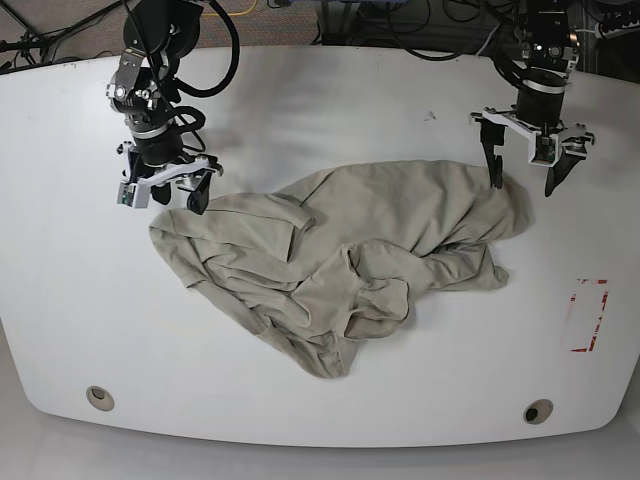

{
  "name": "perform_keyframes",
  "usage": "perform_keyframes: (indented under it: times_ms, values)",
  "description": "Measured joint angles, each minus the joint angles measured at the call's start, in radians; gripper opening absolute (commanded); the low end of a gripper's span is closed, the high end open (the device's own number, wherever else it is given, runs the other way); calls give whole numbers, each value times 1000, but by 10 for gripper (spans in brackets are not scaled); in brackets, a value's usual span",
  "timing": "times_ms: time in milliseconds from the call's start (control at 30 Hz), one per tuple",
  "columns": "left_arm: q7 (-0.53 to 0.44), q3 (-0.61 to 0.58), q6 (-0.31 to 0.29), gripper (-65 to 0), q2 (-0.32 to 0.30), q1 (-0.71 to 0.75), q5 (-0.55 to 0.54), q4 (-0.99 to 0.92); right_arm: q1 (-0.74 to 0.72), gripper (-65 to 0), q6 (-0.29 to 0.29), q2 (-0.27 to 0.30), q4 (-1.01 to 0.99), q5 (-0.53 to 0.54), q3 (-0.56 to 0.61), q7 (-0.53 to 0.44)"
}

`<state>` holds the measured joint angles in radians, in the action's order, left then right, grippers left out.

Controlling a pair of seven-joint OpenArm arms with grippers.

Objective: Fold the T-shirt properly
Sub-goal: 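Raise the right gripper back off the shirt edge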

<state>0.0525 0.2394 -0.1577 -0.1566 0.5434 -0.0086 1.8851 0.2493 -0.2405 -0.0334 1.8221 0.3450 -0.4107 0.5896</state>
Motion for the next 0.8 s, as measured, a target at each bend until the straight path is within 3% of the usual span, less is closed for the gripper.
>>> perform_keyframes:
  times_ms: [333, 800]
  values:
    - [0, 3, 0, -177, 0, 5, -1, 1, 52, -273, 5, 5, -38, 8, 3, 17]
    - [0, 10, 0, -175, -3, 2, -8, 1, 83, -272, 12, 14, -30, 8, 159, 16]
